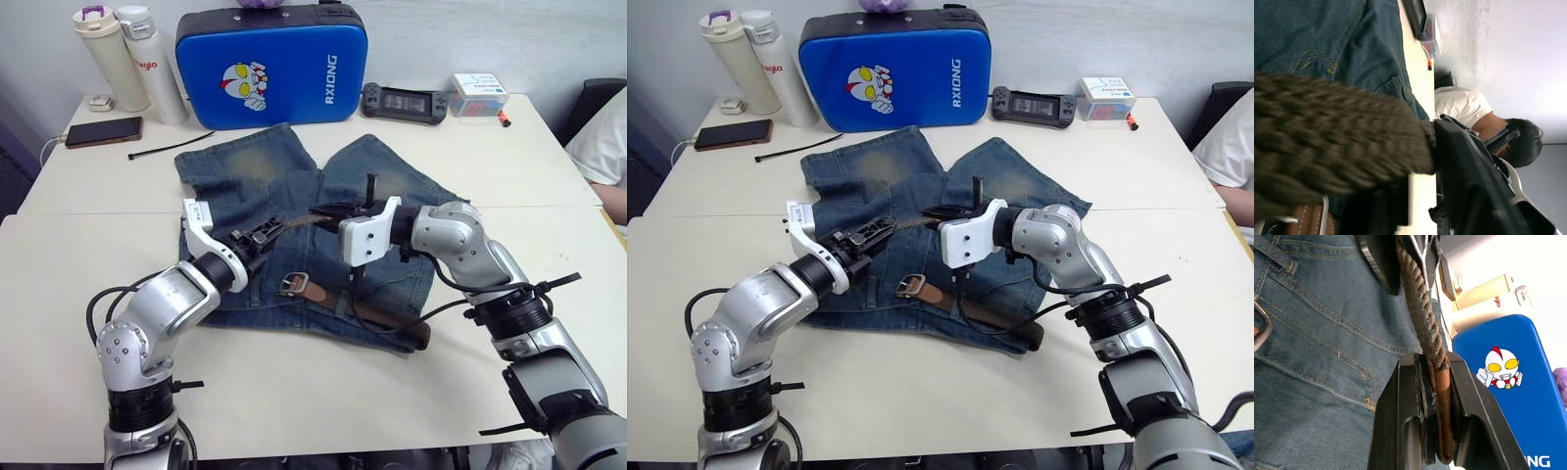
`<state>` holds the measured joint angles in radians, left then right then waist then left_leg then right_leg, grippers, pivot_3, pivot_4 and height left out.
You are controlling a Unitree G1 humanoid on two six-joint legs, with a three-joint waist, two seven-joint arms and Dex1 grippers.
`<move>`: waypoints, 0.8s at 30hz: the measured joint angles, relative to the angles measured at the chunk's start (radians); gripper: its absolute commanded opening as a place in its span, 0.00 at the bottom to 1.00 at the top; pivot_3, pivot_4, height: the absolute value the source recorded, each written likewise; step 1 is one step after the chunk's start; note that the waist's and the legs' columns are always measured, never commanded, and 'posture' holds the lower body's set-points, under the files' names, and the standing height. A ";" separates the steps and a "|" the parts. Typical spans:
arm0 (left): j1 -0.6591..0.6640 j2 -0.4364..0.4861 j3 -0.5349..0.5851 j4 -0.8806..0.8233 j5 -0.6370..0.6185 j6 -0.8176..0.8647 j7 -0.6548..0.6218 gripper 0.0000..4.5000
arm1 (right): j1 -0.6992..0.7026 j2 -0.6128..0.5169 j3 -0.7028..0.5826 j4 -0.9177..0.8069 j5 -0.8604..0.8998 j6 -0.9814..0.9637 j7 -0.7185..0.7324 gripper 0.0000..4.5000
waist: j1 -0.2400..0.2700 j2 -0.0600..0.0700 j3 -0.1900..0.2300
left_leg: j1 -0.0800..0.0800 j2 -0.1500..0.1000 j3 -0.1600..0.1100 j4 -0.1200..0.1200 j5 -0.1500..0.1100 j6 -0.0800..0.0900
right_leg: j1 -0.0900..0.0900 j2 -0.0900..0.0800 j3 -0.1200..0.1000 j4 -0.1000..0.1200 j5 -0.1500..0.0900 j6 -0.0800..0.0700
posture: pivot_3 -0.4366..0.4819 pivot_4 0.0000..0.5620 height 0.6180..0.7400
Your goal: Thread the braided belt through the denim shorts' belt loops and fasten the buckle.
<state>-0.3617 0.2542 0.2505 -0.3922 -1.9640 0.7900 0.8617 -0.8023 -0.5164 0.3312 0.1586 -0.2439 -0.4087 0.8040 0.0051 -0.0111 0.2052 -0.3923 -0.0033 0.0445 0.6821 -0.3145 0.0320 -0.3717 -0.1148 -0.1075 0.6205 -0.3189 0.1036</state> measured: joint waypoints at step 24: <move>0.284 0.466 0.238 0.164 0.002 0.291 -0.376 0.00 | 0.140 -0.160 -0.059 -0.408 0.556 0.785 0.382 0.97 | -0.002 0.000 0.000 | 0.000 0.002 -0.001 -0.003 -0.001 -0.004 | -0.001 -0.003 0.002 -0.002 -0.001 -0.001 | 0.48 0.27 0.87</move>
<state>-0.0782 0.7199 0.4882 -0.2285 -1.9624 1.0806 0.4856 -0.6626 -0.6760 0.2724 -0.2498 0.3125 0.3764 1.1856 0.0035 -0.0107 0.2055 -0.3923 -0.0014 0.0434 0.6795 -0.3158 0.0281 -0.3730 -0.1181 -0.1052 0.6189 -0.3194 0.1027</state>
